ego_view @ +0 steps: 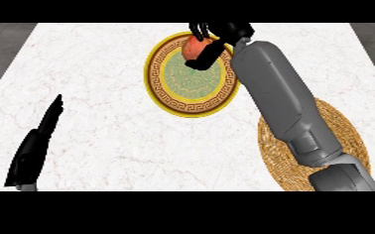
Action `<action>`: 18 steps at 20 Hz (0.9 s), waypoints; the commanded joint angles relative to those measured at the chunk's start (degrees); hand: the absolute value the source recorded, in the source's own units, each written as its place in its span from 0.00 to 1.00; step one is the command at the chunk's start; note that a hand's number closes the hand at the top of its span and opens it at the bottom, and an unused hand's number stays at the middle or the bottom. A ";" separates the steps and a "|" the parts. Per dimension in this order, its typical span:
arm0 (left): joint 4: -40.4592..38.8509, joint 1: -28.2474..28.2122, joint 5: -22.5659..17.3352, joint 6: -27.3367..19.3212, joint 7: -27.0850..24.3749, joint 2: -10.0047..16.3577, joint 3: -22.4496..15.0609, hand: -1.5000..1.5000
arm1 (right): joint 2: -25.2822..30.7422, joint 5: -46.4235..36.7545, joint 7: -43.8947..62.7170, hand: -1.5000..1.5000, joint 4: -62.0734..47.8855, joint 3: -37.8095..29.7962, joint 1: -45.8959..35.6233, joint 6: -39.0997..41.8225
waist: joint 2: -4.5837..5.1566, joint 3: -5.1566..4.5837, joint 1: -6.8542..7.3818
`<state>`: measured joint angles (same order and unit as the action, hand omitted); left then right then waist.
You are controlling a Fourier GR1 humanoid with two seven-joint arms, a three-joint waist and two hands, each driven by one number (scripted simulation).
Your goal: Pick the squash from the placemat and place it in the plate
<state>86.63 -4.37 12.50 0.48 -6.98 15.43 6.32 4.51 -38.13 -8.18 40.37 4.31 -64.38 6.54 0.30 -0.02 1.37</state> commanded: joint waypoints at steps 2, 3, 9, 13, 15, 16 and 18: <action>-1.43 -0.63 -0.41 1.21 -2.91 1.04 1.34 0.50 | -4.31 0.41 3.08 1.00 -6.03 2.52 -3.41 -1.07 | -0.07 -0.01 0.24; -6.13 3.67 0.27 -0.22 -3.25 0.28 1.70 0.50 | -4.35 2.82 0.06 1.00 -7.54 3.78 -1.43 -3.77 | 0.13 -0.02 0.28; -1.99 1.38 1.71 -0.08 -2.33 -1.28 -1.29 0.50 | -4.46 7.74 4.10 0.00 -18.80 -0.11 -3.16 -7.93 | 0.68 -0.01 2.31; 0.21 2.17 0.17 2.13 0.35 0.54 0.18 0.50 | -4.49 12.11 2.06 0.00 -21.38 3.89 -4.12 -12.05 | 0.48 0.03 2.58; 0.66 0.20 1.50 0.58 -1.04 -0.67 -0.52 0.50 | -4.50 15.82 1.00 0.00 -19.28 4.45 -2.89 -11.89 | 0.23 0.02 2.22; -3.96 1.10 -0.41 1.39 -4.35 0.79 2.34 0.50 | -4.50 15.78 -1.80 0.00 -18.03 0.59 -2.33 -12.77 | 0.26 0.00 1.17; 1.51 2.48 1.88 0.18 2.50 -1.66 -1.52 0.50 | -4.50 19.79 -2.57 0.00 -17.86 -2.26 -3.66 -15.31 | 0.47 0.10 2.29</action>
<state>85.73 -2.21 13.38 1.32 -7.12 14.93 6.22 0.09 -23.46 -8.41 22.01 4.87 -67.71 -5.27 0.70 0.01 3.17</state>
